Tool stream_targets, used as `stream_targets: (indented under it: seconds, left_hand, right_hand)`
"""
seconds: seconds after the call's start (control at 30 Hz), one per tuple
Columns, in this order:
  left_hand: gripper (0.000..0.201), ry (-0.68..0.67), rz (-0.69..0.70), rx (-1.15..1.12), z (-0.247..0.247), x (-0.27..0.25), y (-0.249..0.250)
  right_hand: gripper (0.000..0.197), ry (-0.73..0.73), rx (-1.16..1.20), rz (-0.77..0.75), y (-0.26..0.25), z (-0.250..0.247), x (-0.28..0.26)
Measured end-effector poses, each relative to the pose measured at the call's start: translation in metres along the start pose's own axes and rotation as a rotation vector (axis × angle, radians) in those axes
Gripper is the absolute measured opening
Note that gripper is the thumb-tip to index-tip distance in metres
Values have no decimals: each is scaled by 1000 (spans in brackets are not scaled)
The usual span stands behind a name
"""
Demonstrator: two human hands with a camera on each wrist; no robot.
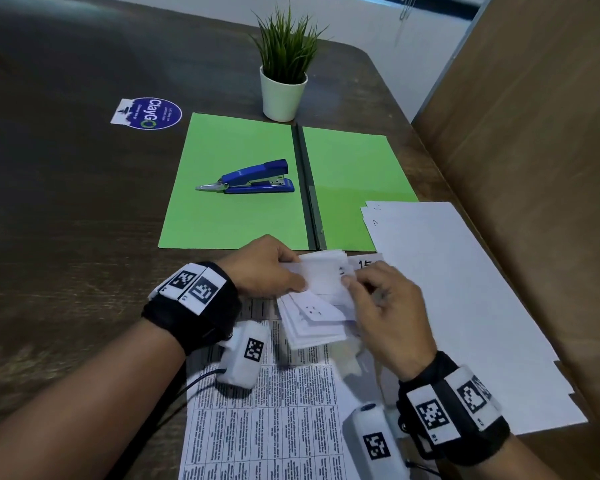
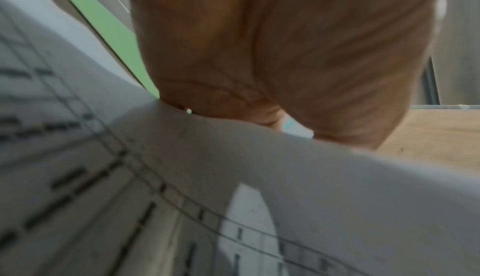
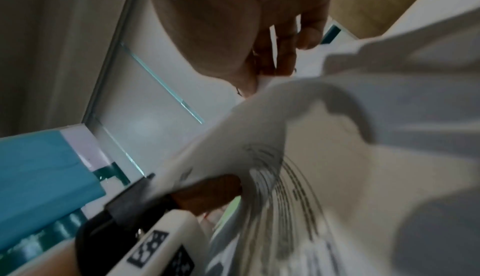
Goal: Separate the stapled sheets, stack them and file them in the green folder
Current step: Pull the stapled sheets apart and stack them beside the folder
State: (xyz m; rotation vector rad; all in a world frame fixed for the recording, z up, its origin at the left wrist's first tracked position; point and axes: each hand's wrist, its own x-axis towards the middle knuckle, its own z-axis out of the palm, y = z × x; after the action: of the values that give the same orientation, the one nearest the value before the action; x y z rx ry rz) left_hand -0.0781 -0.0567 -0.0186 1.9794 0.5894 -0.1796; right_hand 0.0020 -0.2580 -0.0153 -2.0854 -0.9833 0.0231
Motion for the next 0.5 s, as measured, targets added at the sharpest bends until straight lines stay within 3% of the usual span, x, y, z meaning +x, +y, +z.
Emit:
stream_targets:
  seconds: [0.07,0.17,0.27,0.37,0.43,0.5]
  left_hand:
    - [6,2,-25,-1,-3,0,-1]
    - [6,-2,-22,-7,-4,0,-2]
    - [4,-10,-26,-2,-4,-1,0]
    - [7,6,-13,22,-4,-3,1]
    - [4,-2,-19,31,-4,-4,2]
    - [11,-7,-32,44,-5,-4,3]
  right_hand:
    - [28,4,122,87,2,-9,2]
    - [41,-129,133,168,6,-17,-1]
    - [33,-32,166,212,18,-29,-3]
    - [33,-228,77,227,22,-40,-7]
    - [38,-151,30,236,27,-48,-8]
    - [27,-43,58,243,35,-61,-5]
